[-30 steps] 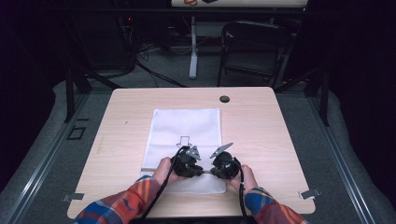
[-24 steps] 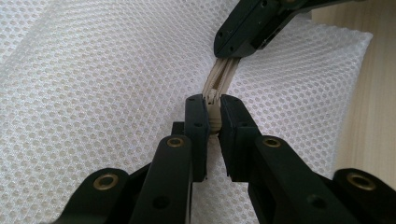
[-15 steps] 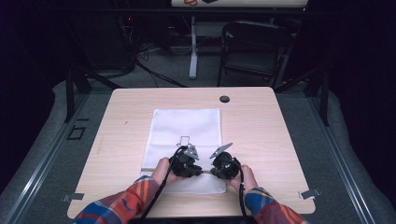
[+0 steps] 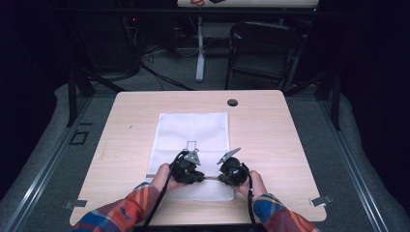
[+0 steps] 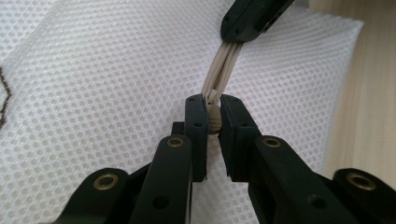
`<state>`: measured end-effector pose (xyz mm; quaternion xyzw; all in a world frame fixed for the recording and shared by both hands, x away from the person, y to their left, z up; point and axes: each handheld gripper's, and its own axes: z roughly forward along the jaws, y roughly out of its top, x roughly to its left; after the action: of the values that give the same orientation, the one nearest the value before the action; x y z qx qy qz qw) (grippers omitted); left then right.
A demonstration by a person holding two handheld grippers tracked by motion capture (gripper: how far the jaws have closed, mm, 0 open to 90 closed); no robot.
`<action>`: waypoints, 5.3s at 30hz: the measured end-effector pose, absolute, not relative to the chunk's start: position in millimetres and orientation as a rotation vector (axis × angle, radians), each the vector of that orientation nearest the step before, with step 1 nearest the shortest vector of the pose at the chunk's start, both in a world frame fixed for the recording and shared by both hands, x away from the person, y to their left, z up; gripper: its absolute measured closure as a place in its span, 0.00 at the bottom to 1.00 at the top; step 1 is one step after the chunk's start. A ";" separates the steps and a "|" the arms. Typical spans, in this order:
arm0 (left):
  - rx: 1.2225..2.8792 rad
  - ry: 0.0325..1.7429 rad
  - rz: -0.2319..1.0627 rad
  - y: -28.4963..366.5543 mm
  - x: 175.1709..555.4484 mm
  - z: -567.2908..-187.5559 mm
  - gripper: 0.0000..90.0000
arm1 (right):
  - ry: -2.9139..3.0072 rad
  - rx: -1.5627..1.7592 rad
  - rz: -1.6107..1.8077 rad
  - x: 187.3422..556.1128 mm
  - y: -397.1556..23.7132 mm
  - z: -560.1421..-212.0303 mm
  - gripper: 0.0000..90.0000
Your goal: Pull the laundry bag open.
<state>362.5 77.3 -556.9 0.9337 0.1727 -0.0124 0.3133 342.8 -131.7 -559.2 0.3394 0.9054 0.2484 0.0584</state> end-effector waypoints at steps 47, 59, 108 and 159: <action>2.438 0.515 0.004 116.8 354.5 -546.7 0.91 | 2.738 0.965 0.693 340.6 -131.8 -557.9 1.00; 2.439 0.515 -0.016 117.5 353.9 -550.2 0.91 | 2.750 0.974 0.704 340.7 -136.0 -558.0 1.00; 2.456 0.601 -0.008 161.8 350.9 -553.0 0.90 | 2.777 0.990 0.661 341.0 -156.1 -555.7 1.00; 2.418 0.662 -0.030 193.3 346.9 -552.1 0.90 | 2.779 1.025 0.660 344.5 -164.9 -555.2 1.00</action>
<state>346.9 193.3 -552.1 0.9164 0.2508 -0.0113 0.3118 344.5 -164.9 -555.2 0.3373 0.9144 0.2172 0.0535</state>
